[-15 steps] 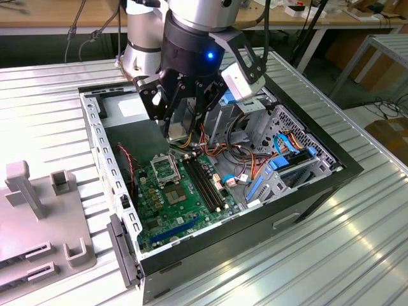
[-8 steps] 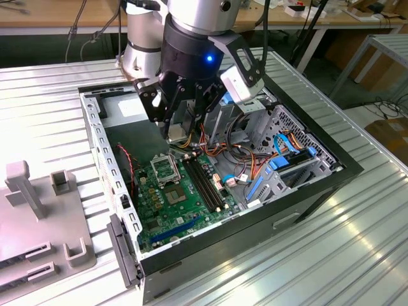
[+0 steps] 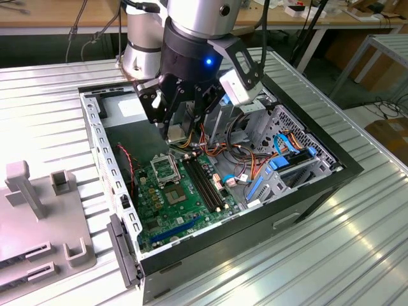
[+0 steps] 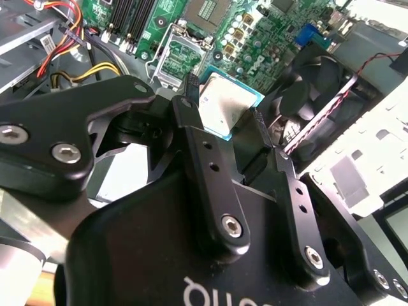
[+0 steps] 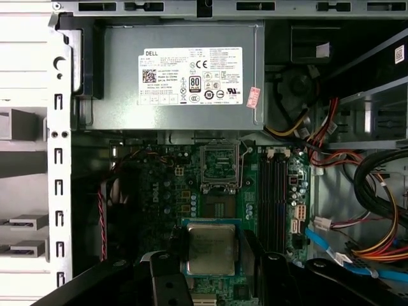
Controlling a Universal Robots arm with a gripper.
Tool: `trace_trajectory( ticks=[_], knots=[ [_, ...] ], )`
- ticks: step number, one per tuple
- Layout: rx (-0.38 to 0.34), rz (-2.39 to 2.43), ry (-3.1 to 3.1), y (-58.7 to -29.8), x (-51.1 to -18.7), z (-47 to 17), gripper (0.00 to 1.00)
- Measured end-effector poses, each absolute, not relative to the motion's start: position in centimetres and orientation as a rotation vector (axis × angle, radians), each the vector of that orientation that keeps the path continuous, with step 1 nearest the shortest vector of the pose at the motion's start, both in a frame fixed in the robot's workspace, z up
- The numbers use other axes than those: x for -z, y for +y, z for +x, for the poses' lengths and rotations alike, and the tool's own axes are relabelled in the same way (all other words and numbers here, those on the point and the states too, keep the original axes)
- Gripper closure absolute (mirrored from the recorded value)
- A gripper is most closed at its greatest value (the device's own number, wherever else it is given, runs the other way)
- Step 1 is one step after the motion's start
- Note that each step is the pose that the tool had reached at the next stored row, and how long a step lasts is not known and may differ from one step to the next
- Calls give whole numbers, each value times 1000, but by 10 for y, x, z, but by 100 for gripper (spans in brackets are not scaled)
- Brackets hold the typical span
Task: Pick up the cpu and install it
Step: 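Place the cpu into insertion slot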
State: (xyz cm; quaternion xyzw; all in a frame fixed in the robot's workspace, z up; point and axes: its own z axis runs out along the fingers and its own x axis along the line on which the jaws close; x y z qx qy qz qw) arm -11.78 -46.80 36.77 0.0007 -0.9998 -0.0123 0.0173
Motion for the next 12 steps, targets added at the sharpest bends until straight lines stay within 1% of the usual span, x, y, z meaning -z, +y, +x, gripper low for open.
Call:
trace_trajectory(
  ticks=[9, 12],
  knots=[
    [45, 2, -3107, -468, -360, -118, 54],
    [46, 2, -3107, -473, -343, -118, 54]
  ],
)
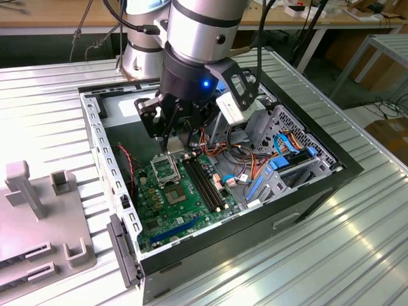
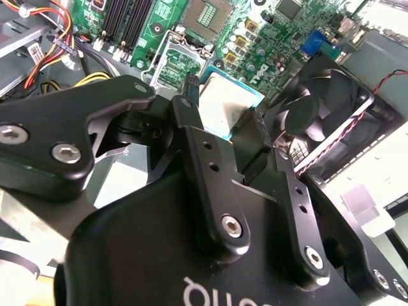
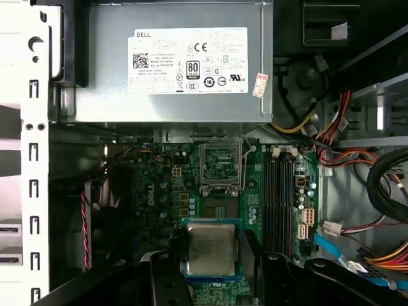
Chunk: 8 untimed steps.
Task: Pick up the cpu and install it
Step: 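Place the cpu into insertion slot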
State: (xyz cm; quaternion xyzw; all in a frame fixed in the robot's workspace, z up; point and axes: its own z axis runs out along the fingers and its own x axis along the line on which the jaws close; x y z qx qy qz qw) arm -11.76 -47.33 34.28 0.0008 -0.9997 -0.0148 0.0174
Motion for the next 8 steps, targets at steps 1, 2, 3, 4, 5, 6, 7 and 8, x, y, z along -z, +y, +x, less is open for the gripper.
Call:
trace_trajectory(
  ticks=[1, 2, 3, 4, 5, 6, 7, 8],
  knots=[
    [46, 2, -3107, -473, -342, -118, 54],
    [46, 2, -3107, -473, -342, -118, 54],
    [46, 2, -3107, -474, -341, -118, 54],
    [46, 2, -3107, -474, -341, -118, 54],
    [46, 2, -3107, -474, -341, -118, 54],
    [46, 2, -3107, -474, -340, -118, 54],
    [46, 2, -3107, -474, -340, -118, 54],
    [46, 2, -3107, -474, -340, -118, 54]
  ],
)
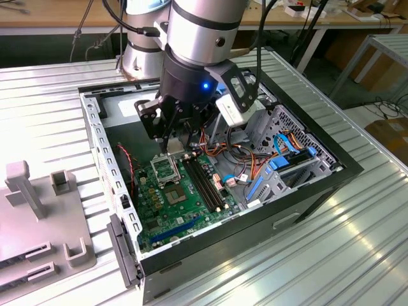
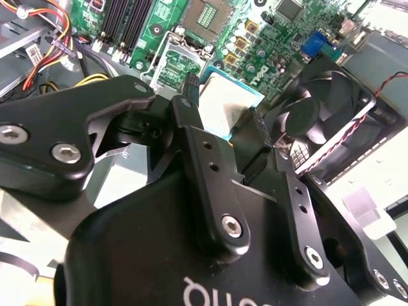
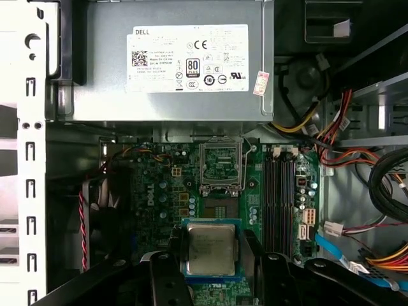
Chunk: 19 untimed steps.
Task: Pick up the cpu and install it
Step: 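Place the cpu into insertion slot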
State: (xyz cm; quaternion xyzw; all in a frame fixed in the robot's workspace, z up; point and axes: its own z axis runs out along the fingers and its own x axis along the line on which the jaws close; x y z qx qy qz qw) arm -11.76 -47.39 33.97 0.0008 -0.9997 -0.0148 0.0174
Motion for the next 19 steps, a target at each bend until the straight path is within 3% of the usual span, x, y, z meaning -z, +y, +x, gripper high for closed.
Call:
trace_trajectory(
  ticks=[19],
  knots=[
    [46, 2, -3107, -475, -333, -118, 54]
  ],
)
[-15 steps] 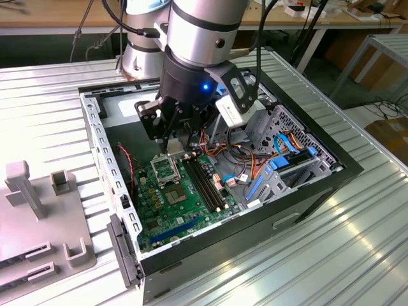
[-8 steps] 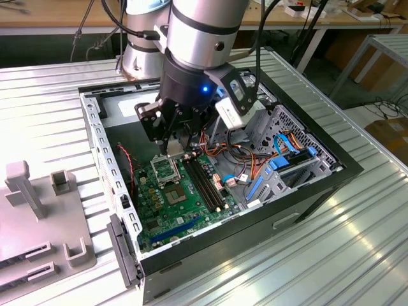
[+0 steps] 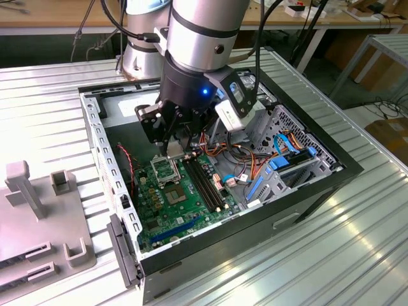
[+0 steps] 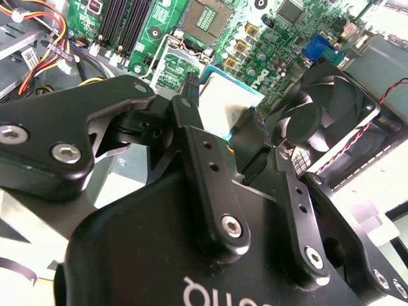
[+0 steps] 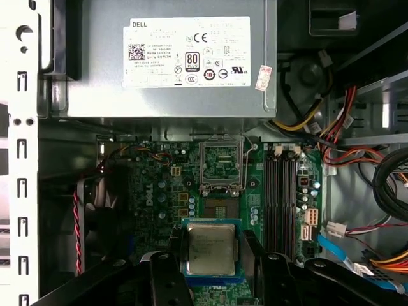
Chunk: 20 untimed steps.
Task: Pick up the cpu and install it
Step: 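Place the cpu into insertion slot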
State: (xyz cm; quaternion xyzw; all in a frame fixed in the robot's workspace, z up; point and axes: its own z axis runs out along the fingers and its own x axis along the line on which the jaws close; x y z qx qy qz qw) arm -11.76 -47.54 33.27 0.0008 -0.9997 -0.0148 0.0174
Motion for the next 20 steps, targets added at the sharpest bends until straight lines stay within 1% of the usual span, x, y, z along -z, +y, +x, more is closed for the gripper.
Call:
trace_trajectory(
  ticks=[20],
  knots=[
    [47, 2, -3107, -476, -329, -118, 54]
  ],
)
